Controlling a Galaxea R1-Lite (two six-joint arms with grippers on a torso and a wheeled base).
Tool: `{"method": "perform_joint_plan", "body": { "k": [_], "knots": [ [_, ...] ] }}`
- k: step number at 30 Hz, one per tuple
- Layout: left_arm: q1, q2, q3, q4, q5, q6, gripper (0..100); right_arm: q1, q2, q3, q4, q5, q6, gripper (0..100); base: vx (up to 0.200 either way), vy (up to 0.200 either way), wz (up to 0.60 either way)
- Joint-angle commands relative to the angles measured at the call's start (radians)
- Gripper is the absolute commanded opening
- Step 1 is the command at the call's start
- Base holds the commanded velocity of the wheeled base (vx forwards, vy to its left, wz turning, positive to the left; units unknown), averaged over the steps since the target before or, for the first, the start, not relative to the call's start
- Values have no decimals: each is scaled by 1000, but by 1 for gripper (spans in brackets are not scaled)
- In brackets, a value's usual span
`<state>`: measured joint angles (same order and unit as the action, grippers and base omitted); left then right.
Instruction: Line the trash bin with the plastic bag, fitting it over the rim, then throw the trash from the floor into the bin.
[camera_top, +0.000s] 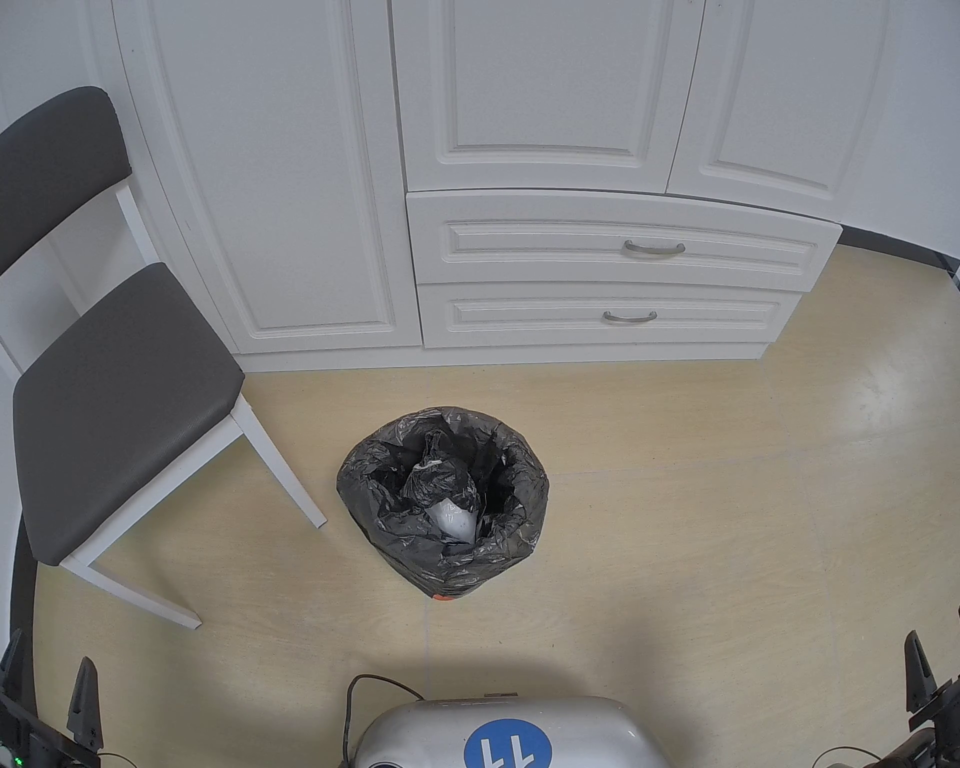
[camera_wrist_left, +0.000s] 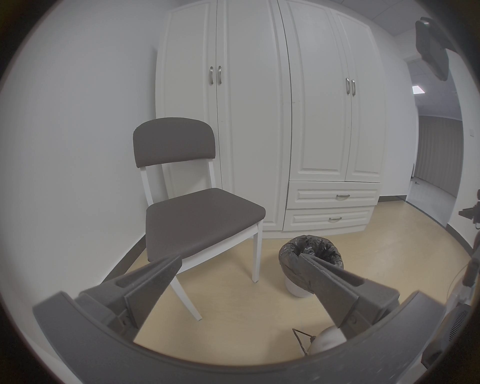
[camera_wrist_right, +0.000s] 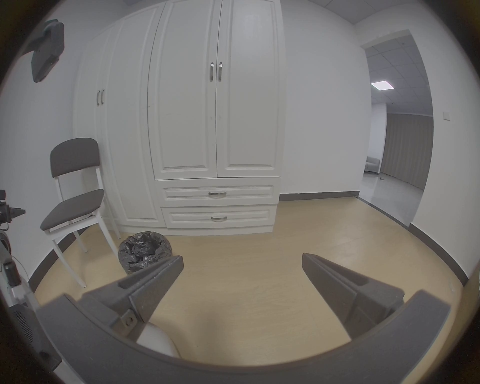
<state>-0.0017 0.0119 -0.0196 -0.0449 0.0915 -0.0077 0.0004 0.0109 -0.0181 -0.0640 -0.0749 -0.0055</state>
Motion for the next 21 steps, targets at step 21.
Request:
{"method": "perform_joint_plan", "body": {
  "k": [21],
  "knots": [
    [0, -12, 10, 69, -133, 46, 100, 1, -11, 15, 73, 90, -7, 100, 0, 0, 0]
  ]
}}
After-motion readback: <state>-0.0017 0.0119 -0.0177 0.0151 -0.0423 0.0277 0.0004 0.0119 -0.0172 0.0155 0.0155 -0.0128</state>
